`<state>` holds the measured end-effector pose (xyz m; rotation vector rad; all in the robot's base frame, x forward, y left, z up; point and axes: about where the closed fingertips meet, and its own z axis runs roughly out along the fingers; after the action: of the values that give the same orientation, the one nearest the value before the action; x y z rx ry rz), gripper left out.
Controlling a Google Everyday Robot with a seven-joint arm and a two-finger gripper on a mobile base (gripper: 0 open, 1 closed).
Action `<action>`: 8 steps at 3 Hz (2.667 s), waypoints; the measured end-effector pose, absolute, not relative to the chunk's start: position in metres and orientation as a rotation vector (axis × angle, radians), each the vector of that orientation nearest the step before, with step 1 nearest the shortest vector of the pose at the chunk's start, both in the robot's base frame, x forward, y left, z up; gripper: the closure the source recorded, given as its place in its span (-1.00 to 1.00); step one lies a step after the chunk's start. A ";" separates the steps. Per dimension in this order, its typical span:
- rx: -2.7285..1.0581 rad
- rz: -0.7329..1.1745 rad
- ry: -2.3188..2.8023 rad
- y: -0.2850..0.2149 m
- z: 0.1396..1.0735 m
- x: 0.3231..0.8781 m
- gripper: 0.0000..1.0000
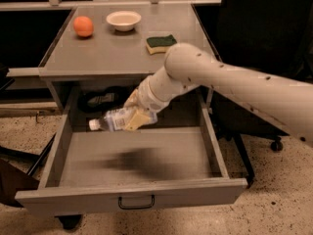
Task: Pick blue plastic bottle from top drawer and place on counter
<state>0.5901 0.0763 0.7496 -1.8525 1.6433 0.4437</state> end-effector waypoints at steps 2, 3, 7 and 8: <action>-1.850 0.218 1.525 0.083 0.827 0.593 1.00; -1.858 0.172 1.454 0.093 0.850 0.617 1.00; -1.604 0.020 1.426 0.086 0.902 0.836 1.00; -1.634 0.159 1.447 0.094 0.878 0.844 1.00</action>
Offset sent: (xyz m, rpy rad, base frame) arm 0.0023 0.0049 0.0603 -0.0285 -0.1582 -0.0031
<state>0.8442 0.0943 0.8777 -1.6337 1.4475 0.1591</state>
